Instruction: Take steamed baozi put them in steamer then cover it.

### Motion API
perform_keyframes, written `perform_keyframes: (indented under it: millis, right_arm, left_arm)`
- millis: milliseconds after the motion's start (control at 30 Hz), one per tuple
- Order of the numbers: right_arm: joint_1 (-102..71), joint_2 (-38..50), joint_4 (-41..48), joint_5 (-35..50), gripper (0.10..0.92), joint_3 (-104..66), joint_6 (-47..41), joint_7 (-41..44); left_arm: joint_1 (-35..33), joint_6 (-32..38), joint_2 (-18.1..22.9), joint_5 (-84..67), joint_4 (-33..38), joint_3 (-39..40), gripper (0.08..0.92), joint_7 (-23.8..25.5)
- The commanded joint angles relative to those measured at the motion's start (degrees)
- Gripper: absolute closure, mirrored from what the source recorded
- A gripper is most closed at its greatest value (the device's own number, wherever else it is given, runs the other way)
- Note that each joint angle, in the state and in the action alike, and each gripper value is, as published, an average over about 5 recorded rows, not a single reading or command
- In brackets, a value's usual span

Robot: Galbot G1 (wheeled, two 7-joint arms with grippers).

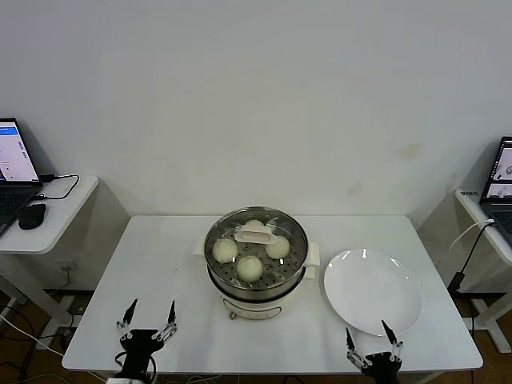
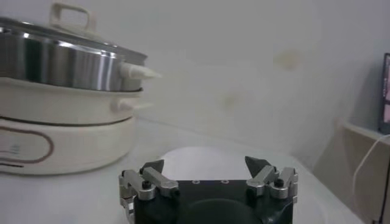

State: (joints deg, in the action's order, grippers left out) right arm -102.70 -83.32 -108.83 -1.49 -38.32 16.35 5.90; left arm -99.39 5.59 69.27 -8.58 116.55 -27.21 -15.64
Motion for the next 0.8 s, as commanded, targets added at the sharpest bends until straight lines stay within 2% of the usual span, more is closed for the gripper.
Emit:
perform_keyframes:
  millis: [33, 367, 800]
  right_arm:
    - [-2.26, 1.49, -2.97, 1.89, 0.203, 2.86, -2.84, 0.85]
    - [-3.38, 1.47, -6.60, 2.72, 0.203, 4.22, -5.66, 0.83]
    - [-3.83, 0.95, -6.74, 0.79, 0.203, 4.59, -5.74, 1.17]
  left_arm:
    - [-5.73, 6.93, 0.81, -6.23, -2.94, -4.24, 0.177, 2.00]
    - [-5.76, 6.79, 2.63, -5.63, -3.42, -3.99, 0.177, 2.43]
    - [-5.98, 6.38, 2.93, -3.93, -2.99, -4.03, 0.177, 4.60]
